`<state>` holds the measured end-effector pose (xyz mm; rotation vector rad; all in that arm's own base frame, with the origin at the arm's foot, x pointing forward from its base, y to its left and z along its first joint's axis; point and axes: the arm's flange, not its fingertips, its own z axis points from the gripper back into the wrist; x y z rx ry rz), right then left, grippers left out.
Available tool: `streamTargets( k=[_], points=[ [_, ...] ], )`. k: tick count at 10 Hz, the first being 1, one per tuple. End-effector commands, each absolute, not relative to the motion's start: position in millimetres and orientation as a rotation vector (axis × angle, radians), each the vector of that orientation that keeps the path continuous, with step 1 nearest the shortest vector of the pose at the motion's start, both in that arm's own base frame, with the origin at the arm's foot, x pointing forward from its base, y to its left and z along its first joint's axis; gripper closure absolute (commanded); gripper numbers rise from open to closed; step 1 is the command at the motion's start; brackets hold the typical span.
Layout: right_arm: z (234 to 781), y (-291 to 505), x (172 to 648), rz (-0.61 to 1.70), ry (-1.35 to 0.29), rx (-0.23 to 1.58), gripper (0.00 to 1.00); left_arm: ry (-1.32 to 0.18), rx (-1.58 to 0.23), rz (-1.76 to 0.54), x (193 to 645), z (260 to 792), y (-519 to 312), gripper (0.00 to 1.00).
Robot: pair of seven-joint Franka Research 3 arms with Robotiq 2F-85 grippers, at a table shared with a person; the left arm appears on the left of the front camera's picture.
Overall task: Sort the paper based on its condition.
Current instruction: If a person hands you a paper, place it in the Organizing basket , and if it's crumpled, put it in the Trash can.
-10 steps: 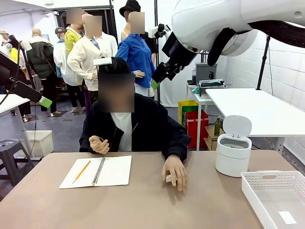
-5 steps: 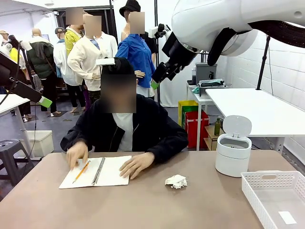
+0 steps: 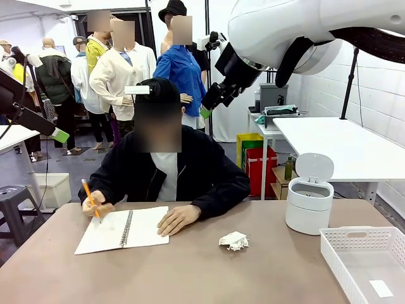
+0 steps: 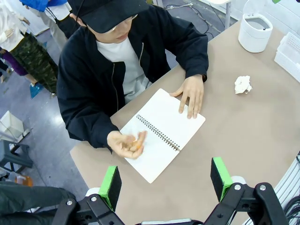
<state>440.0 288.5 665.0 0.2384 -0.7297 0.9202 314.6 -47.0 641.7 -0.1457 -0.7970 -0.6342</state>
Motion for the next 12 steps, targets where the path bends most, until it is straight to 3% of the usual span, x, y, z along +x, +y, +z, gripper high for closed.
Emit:
streamTargets(
  k=[1, 4, 9, 12],
  points=[
    [653, 286, 451, 0.937, -0.55, 0.246, 0.0, -0.809, -0.153, -0.631, 316, 641, -47, 0.0],
    [604, 284, 468, 1.019, -0.306, 0.174, 0.0, -0.809, -0.153, -0.631, 316, 641, -47, 0.0],
    [488, 289, 471, 1.322, -0.166, 0.142, 0.0, -0.809, -0.153, -0.631, 316, 641, -47, 0.0],
    [418, 290, 471, 1.328, -0.163, 0.119, 0.0, -0.809, -0.153, -0.631, 316, 641, -47, 0.0]
  ],
)
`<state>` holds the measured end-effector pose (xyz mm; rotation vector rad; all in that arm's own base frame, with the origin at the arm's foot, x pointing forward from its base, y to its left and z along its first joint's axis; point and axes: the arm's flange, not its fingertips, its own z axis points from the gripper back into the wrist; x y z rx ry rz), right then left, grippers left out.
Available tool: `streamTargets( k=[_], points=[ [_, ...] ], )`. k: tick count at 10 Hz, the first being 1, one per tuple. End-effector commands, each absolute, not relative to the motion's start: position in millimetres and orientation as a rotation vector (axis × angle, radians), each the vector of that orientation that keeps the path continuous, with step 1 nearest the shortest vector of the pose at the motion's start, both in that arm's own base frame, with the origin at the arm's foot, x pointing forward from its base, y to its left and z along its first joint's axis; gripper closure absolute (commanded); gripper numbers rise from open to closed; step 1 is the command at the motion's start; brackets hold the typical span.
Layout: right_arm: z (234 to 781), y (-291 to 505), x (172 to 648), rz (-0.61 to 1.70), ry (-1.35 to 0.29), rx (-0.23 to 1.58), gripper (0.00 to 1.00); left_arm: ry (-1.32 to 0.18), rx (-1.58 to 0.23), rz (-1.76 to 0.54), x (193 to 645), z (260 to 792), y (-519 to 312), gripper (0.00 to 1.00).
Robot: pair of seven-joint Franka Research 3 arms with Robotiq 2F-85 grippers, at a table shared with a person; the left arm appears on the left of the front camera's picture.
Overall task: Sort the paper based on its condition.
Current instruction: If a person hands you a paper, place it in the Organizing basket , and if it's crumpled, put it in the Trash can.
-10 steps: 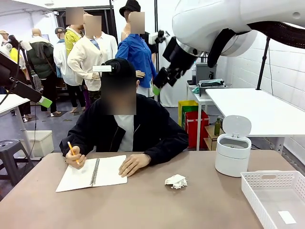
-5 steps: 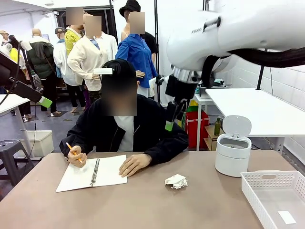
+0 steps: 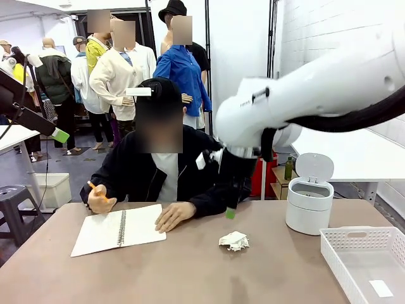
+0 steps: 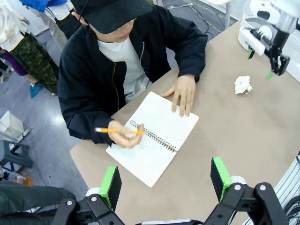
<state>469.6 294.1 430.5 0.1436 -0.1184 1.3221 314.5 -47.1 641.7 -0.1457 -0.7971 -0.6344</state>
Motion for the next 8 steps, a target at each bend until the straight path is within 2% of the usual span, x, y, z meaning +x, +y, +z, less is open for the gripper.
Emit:
streamTargets(
  k=[1, 2, 3, 4, 7, 8],
  points=[
    [401, 292, 475, 1.331, -0.213, 0.066, 0.0, -0.809, -0.153, -0.631, 316, 641, -47, 0.0],
    [388, 294, 480, 1.324, -0.277, 0.008, 0.0, -0.809, -0.153, -0.631, 316, 641, -47, 0.0],
    [393, 297, 481, 1.3, -0.272, 0.018, 0.0, -0.809, -0.153, -0.631, 316, 641, -47, 0.0],
    [398, 293, 477, 1.33, -0.197, 0.082, 0.0, -0.809, -0.153, -0.631, 316, 641, -47, 0.0],
    [393, 296, 480, 1.331, -0.228, 0.062, 0.0, -0.809, -0.153, -0.631, 316, 641, -47, 0.0],
    [381, 297, 495, 1.351, -0.147, 0.11, 0.0, -0.809, -0.153, -0.631, 316, 641, -47, 0.0]
  ],
)
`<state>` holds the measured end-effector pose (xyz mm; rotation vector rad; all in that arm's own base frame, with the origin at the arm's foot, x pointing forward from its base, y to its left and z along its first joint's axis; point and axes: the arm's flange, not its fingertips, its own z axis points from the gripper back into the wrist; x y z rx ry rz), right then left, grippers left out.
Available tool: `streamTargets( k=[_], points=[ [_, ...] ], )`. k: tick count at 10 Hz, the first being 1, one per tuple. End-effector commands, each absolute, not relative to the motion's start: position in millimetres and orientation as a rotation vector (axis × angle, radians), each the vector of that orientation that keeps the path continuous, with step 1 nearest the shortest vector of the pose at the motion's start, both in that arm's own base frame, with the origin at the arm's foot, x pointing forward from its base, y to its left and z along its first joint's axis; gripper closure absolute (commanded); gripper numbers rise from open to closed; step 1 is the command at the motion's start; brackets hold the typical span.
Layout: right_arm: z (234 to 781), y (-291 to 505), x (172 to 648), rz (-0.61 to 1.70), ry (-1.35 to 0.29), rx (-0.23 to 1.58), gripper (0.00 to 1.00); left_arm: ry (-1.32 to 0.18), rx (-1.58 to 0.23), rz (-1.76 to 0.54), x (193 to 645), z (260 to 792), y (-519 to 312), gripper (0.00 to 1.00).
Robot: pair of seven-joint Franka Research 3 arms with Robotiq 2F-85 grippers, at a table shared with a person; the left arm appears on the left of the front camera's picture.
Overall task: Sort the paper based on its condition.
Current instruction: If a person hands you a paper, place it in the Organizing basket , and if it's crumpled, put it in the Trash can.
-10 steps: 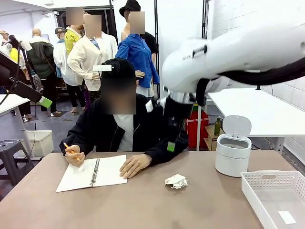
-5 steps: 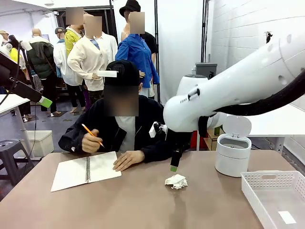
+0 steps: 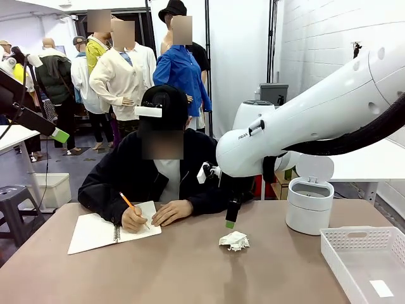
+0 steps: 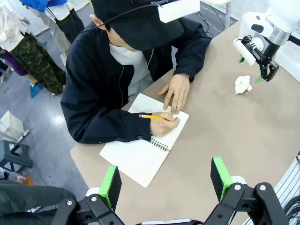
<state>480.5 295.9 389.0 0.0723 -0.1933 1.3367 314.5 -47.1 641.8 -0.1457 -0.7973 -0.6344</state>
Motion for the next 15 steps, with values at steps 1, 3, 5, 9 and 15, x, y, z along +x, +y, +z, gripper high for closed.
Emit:
streamTargets(
  k=[1, 3, 5, 9, 15],
  points=[
    [373, 296, 503, 1.389, -0.144, 0.12, 0.0, -0.809, -0.153, -0.631, 316, 641, -47, 0.0],
    [355, 294, 506, 1.413, -0.117, 0.105, 0.0, -0.809, -0.153, -0.631, 316, 641, -47, 0.0],
    [339, 295, 501, 1.438, -0.086, 0.108, 0.0, -0.809, -0.153, -0.631, 316, 641, -47, 0.0],
    [311, 294, 495, 1.49, -0.051, 0.118, 0.0, -0.809, -0.153, -0.631, 316, 641, -47, 0.0],
    [292, 294, 497, 1.501, -0.043, 0.091, 0.0, -0.809, -0.153, -0.631, 316, 641, -47, 0.0]
  ],
)
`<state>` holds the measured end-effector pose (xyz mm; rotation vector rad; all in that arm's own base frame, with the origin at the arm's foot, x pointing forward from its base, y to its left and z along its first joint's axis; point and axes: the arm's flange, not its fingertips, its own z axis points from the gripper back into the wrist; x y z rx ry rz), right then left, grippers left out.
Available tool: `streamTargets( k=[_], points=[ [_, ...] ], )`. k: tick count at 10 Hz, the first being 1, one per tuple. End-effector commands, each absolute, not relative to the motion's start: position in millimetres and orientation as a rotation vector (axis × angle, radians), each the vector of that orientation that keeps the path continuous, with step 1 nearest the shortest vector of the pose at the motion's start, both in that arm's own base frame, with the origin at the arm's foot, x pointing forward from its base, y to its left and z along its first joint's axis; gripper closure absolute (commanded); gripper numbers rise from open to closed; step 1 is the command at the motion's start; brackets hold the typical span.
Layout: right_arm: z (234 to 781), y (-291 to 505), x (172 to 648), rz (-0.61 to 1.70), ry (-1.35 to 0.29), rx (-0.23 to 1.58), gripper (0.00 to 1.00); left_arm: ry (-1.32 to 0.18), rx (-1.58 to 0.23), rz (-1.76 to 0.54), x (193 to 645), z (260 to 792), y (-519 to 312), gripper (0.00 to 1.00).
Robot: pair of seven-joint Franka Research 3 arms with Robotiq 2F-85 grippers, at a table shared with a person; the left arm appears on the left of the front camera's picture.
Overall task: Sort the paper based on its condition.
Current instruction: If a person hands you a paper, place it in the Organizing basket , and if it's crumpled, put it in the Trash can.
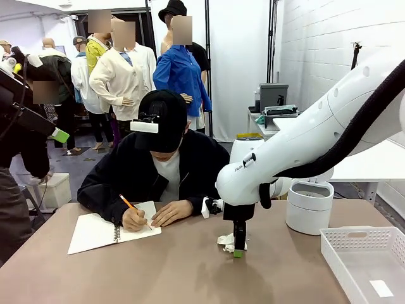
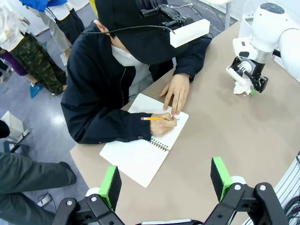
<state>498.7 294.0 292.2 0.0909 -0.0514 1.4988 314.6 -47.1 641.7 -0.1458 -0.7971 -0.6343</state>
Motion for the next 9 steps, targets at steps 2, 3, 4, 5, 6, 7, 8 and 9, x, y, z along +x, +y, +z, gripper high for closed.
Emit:
streamTargets(
  k=[2, 3, 4, 5, 6, 7, 8, 9],
  points=[
    [292.1, 294.1, 497.0, 1.501, -0.043, 0.091, 0.0, -0.809, -0.153, -0.631, 315.8, 641.2, -47.5, 0.0],
    [292.1, 294.1, 497.0, 1.501, -0.043, 0.091, 0.0, -0.809, -0.153, -0.631, 315.8, 641.2, -47.5, 0.0],
    [292.1, 294.1, 497.0, 1.501, -0.043, 0.091, 0.0, -0.809, -0.153, -0.631, 315.8, 641.2, -47.5, 0.0],
    [292.5, 294.7, 498.0, 1.5, -0.05, 0.093, 0.1, -0.809, -0.153, -0.631, 315.8, 641.2, -47.5, 0.0],
    [291.8, 294.5, 500.3, 1.49, -0.05, 0.087, 0.3, -0.809, -0.153, -0.631, 315.8, 641.2, -47.5, 0.0],
    [292.1, 294.7, 500.5, 1.475, -0.052, 0.081, 0.5, -0.809, -0.153, -0.631, 315.8, 641.2, -47.5, 0.0],
    [295.6, 294.8, 499.3, 1.433, -0.042, 0.072, 0.5, -0.809, -0.153, -0.631, 315.8, 641.2, -47.5, 0.0],
    [301.2, 293.6, 500.7, 1.412, -0.058, 0.093, 0.5, -0.809, -0.153, -0.631, 315.8, 641.2, -47.5, 0.0]
  ],
)
